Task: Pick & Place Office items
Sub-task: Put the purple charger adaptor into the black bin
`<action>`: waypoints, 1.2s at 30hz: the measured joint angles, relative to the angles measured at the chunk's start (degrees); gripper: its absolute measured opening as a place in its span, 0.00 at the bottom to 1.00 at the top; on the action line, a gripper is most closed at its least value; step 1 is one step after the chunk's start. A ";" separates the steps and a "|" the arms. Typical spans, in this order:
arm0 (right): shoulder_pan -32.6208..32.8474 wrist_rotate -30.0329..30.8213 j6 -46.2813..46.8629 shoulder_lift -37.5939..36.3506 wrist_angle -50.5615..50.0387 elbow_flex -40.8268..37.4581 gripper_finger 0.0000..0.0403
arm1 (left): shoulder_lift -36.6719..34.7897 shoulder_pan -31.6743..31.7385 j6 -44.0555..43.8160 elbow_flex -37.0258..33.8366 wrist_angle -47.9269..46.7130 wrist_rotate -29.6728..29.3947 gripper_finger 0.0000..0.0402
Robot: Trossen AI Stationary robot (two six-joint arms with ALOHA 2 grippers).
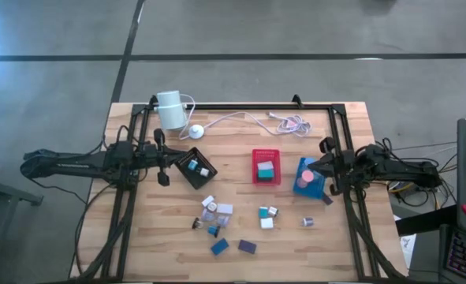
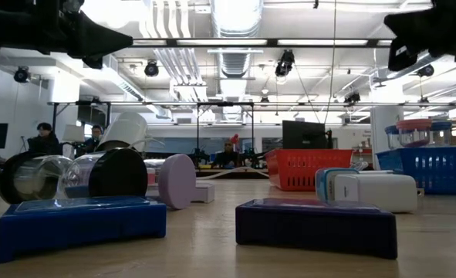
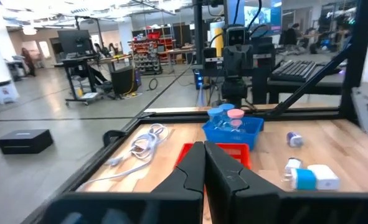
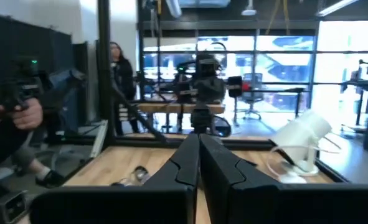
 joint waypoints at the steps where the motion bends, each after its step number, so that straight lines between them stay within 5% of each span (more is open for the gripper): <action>1: 0.01 0.14 -0.02 -0.31 -0.08 -0.59 0.02 | 0.00 0.00 0.23 0.00 0.12 -0.63 0.01; 36: 0.02 -0.16 -8.49 0.16 7.72 -4.80 0.02 | 1.25 0.07 2.96 0.02 5.03 -2.36 0.02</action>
